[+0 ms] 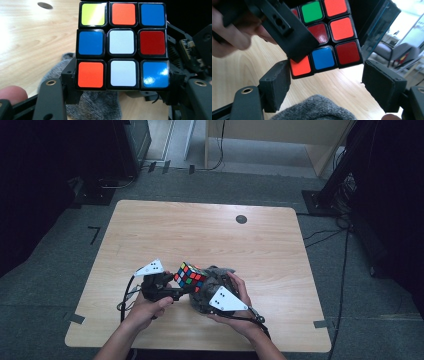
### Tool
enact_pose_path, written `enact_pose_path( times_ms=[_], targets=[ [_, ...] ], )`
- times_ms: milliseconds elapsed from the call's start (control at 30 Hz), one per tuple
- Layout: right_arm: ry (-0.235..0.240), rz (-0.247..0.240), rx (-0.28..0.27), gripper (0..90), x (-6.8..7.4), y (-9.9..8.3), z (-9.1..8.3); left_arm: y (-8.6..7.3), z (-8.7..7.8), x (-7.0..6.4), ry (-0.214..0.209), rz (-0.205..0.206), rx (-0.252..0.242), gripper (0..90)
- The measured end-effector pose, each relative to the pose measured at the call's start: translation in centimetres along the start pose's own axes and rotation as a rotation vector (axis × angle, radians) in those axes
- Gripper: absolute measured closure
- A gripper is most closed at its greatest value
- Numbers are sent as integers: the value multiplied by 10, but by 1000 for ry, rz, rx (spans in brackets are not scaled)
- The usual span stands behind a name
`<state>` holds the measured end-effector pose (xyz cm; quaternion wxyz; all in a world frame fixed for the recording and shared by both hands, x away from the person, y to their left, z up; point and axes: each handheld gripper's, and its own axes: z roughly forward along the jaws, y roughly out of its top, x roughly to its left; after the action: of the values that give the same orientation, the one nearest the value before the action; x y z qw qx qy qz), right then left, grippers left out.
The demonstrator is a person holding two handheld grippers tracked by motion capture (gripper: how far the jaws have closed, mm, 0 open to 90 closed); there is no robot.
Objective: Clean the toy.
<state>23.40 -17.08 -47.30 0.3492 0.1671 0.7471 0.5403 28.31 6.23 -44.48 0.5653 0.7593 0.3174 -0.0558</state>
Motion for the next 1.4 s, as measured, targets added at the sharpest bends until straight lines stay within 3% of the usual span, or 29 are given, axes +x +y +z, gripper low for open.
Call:
enact_pose_path(
  times_ms=[100,267,367,433,667,767,833,933,1033,1200,1300,1400],
  targets=[
    [-30,-65,3,233,5,0,1,1,2,0,-37,-31,18,343],
    [-46,-115,-16,333,11,3,0,1,3,2,-63,-51,42,342],
    [-39,-131,-13,342,10,3,-1,1,3,3,-78,-55,43,333],
    [-35,-119,-8,343,9,3,-1,2,3,3,-91,-57,36,281],
    [-77,-102,74,344,2,-1,0,6,-7,5,-29,-15,2,171],
    [-89,-52,91,344,-6,-4,-1,5,-11,8,-3,3,-23,156],
    [-99,-1,96,344,-13,-4,-3,3,-12,8,57,54,-28,154],
    [-95,69,101,344,-21,-4,-5,-1,-9,8,103,112,-22,155],
    [-57,156,99,344,-29,-2,-7,-7,-3,3,175,215,-7,156],
    [27,328,109,344,-35,4,-9,-16,5,-7,254,377,3,162],
    [80,467,123,344,-40,7,-10,-19,7,-12,271,430,-8,162],
    [108,560,139,344,-44,9,-10,-22,9,-15,309,486,-14,162]
  ],
)
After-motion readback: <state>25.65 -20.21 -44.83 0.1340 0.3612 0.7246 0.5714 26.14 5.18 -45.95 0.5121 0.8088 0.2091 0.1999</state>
